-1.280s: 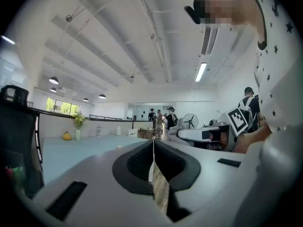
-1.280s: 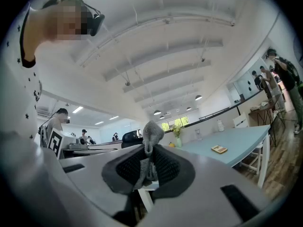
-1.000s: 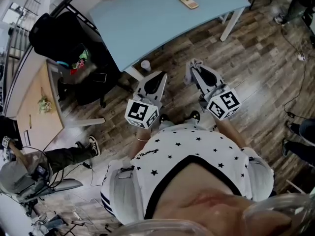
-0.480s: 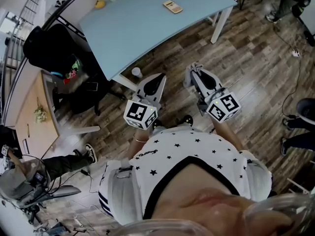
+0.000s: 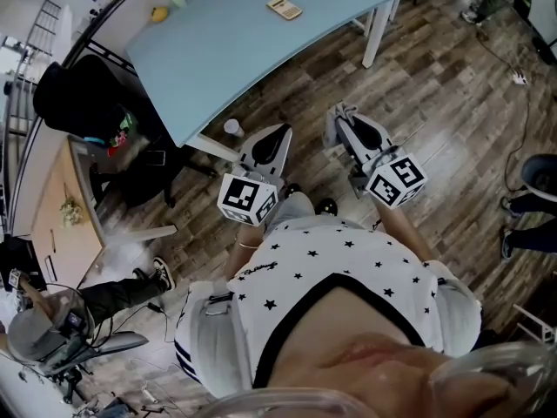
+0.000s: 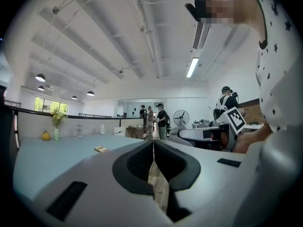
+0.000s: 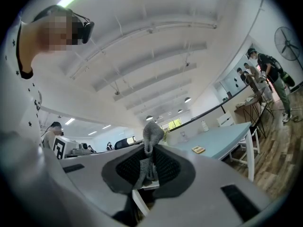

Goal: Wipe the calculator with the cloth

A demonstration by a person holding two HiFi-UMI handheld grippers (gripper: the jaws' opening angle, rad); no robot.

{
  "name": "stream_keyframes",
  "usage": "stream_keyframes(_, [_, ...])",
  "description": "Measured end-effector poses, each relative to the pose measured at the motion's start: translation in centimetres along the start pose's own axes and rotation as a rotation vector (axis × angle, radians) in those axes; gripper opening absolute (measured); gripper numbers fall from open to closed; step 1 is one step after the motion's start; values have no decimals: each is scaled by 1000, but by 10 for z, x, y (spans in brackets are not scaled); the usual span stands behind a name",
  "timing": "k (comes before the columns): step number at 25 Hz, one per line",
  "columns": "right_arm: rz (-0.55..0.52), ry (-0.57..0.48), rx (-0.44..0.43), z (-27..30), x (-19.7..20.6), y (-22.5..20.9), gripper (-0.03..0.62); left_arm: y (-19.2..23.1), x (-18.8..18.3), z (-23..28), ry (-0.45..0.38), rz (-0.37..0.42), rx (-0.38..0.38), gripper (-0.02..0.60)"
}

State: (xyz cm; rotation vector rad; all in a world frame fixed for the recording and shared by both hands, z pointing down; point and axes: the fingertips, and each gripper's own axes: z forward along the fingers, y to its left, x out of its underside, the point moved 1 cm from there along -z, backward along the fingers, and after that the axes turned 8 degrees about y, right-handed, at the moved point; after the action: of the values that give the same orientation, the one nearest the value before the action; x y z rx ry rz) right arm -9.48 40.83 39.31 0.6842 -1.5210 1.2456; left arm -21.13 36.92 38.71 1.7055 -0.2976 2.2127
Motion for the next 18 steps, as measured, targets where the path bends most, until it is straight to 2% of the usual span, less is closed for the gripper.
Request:
stream_keyframes(5, [16,3,14,-1,1,-9,44,2,-3,13,6,5,15,31])
stream_keyframes(11, [14,-6,67,-2,-7,-41,45,8,-3,51,17,5,62,31])
stream_keyframes(18, [18,-10,122,10,-25,-83,46,22,-26,100,-10,27,110,31])
